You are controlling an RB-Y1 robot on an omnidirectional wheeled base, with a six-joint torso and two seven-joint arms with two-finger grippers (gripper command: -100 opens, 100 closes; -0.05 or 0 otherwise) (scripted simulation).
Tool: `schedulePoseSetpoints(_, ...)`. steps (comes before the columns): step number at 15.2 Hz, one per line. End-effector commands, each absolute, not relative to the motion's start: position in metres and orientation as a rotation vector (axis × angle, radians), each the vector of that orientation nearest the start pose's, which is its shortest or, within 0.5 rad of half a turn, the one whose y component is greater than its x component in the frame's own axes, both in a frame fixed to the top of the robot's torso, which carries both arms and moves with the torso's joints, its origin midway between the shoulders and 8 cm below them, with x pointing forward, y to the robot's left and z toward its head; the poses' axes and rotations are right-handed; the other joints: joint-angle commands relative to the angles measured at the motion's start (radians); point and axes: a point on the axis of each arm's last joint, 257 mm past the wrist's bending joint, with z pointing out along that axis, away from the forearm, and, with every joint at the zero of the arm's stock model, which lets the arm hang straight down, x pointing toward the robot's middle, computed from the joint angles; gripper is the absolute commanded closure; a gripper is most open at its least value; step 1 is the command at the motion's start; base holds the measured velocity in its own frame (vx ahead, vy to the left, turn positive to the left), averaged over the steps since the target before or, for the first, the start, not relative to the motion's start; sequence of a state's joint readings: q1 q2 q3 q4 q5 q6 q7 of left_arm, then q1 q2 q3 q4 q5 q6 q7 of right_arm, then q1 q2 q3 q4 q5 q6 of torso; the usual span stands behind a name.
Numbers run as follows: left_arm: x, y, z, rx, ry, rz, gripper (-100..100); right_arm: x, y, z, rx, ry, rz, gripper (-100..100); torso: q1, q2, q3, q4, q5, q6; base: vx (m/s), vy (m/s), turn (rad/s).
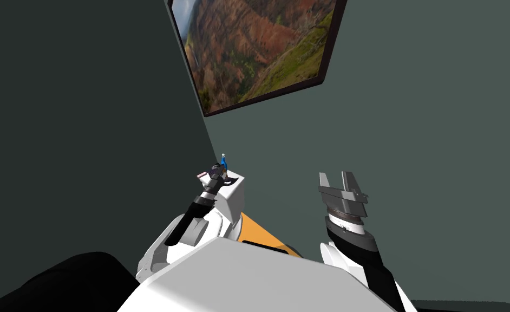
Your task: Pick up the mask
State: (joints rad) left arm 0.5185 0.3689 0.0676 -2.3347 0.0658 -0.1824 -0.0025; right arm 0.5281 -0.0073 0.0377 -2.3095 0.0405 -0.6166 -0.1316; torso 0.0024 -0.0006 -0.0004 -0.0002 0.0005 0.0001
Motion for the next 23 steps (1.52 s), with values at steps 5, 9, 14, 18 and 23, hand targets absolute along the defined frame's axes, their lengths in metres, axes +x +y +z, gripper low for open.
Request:
schedulePoseSetpoints(5, 0.389, 0.298, -0.044, -0.698, 1.165, -1.114, -100, 0.318, -0.259, 0.049, 0.578, 0.531, 1.459, 0, 0.000, 0.000, 0.000, 0.000, 0.000, 0.000, 0.004, 0.019, -0.029)
schedulePoseSetpoints(9, 0.396, 0.312, -0.065, -0.751, 1.266, -1.063, -100, 0.318, -0.259, 0.049, 0.578, 0.531, 1.459, 0, 0.000, 0.000, 0.000, 0.000, 0.000, 0.000, 0.009, 0.021, -0.048)
schedulePoseSetpoints(14, 0.400, 0.325, -0.082, -0.799, 1.360, -1.009, -100, 0.318, -0.259, 0.049, 0.578, 0.531, 1.459, 0, -0.001, 0.000, 0.000, 0.000, 0.000, 0.000, 0.007, 0.019, -0.033)
schedulePoseSetpoints(18, 0.402, 0.336, -0.098, -0.848, 1.424, -0.958, -100, 0.318, -0.259, 0.049, 0.578, 0.531, 1.459, 0, -0.001, 0.000, 0.000, 0.000, 0.000, 0.000, 0.010, 0.016, -0.044)
schedulePoseSetpoints(23, 0.402, 0.347, -0.112, -0.891, 1.481, -0.908, -100, 0.318, -0.259, 0.049, 0.578, 0.531, 1.459, 0, -0.001, 0.000, 0.000, 0.000, 0.000, 0.000, 0.009, 0.017, -0.027)
